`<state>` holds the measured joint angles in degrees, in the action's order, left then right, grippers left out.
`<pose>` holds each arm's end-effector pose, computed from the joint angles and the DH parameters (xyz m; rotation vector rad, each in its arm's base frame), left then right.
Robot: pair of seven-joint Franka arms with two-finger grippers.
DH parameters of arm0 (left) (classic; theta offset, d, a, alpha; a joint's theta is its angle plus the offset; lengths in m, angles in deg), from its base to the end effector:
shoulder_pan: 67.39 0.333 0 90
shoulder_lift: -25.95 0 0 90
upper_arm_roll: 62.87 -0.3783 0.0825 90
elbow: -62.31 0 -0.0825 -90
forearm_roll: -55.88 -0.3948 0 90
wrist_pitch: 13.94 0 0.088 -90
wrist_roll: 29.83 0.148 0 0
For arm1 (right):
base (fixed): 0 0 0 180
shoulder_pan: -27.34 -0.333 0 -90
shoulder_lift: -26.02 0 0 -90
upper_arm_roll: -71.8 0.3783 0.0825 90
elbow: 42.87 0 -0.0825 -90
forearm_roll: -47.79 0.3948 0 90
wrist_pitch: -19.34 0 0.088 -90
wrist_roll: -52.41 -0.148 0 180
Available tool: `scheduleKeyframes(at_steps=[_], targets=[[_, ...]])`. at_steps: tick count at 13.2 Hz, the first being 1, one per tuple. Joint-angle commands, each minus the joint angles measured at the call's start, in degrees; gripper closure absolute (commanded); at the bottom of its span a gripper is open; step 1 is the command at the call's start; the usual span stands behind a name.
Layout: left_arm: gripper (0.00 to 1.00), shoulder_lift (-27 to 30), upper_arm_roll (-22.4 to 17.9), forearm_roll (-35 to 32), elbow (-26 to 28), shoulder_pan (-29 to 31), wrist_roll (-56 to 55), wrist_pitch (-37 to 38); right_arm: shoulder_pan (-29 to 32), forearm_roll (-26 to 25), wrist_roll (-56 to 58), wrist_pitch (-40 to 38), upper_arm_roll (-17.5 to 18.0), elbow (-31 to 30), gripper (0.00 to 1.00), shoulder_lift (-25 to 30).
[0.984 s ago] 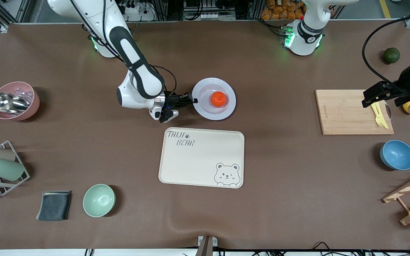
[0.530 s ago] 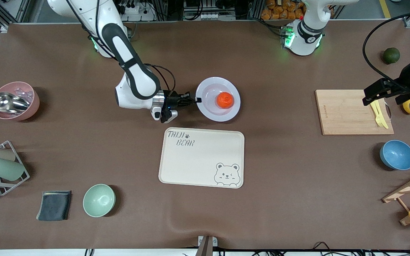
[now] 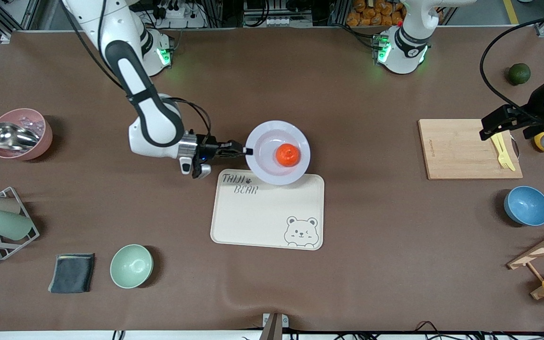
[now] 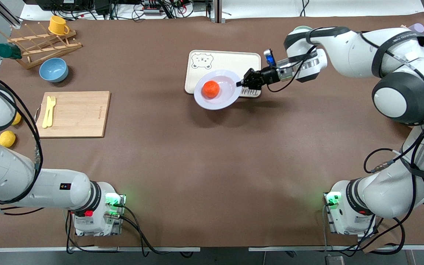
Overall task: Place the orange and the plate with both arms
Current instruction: 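Slide the plate with the right gripper onto the bear tray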
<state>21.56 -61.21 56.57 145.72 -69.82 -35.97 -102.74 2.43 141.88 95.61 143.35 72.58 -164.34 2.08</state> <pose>0.5915 -0.0433 0.6551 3.1252 0.0555 0.0252 0.5214 0.3319 0.2423 -2.0054 0.1117 0.1112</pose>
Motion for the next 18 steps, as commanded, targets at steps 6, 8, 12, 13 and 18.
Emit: scheduleKeyframes(at_steps=[6,8,12,13,18], targets=[[0.00,0.6,-0.3,-1.0,0.6,-0.1,0.4,0.0,2.9,1.8,-0.5,3.3,0.6,8.4,1.00,-6.3],[0.00,0.6,-0.3,-1.0,0.5,0.1,0.5,0.0,1.9,3.3,-0.5,6.1,0.6,12.0,1.00,-9.4],[0.00,0.6,-0.3,-1.0,0.5,0.3,0.4,0.0,1.5,4.0,-0.3,8.8,0.6,19.2,1.00,-15.2],[0.00,0.6,-0.3,-1.0,0.4,0.3,0.6,0.0,0.9,4.1,-0.4,10.1,0.6,19.9,1.00,-15.8],[0.00,0.9,-0.3,-0.9,0.3,0.3,1.0,0.0,0.5,3.9,0.2,12.0,0.5,20.3,0.98,-17.8]])
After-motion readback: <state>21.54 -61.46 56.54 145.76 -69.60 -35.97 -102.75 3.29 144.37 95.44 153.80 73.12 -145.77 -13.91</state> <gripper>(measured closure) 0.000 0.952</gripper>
